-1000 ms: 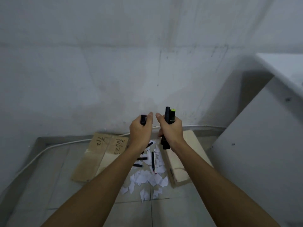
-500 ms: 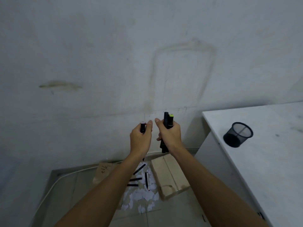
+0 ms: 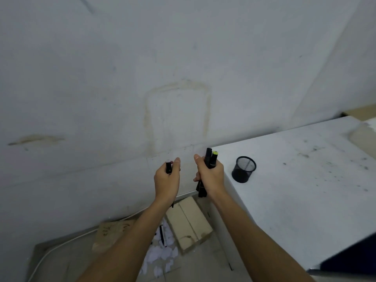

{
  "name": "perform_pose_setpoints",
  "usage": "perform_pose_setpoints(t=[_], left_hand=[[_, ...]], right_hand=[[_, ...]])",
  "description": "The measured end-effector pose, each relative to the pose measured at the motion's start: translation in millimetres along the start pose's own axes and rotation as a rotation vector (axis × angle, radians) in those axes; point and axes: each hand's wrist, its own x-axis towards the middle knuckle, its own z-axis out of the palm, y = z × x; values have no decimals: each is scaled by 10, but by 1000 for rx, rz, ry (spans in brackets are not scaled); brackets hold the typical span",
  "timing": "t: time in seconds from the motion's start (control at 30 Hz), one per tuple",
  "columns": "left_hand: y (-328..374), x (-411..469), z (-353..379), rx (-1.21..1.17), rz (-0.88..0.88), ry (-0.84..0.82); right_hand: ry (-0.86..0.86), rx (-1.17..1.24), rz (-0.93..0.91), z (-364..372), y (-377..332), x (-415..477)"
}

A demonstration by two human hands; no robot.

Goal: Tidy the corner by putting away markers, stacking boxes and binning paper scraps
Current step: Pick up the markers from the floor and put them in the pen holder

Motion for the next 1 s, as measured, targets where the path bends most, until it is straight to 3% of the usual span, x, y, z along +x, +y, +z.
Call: perform_pose_setpoints(t=[0.53,0.8,1.0], left_hand=[[-136,86,1490,10,-61,-159],[-209,448,2160,-99,-127,-172],[-211,685,2523,-134,-78,-253]], right_hand=[[199,-35,10,-1408,-85,813],[348,54,80,-1635,53,1499],[388,49,74,-1709,177,1909]])
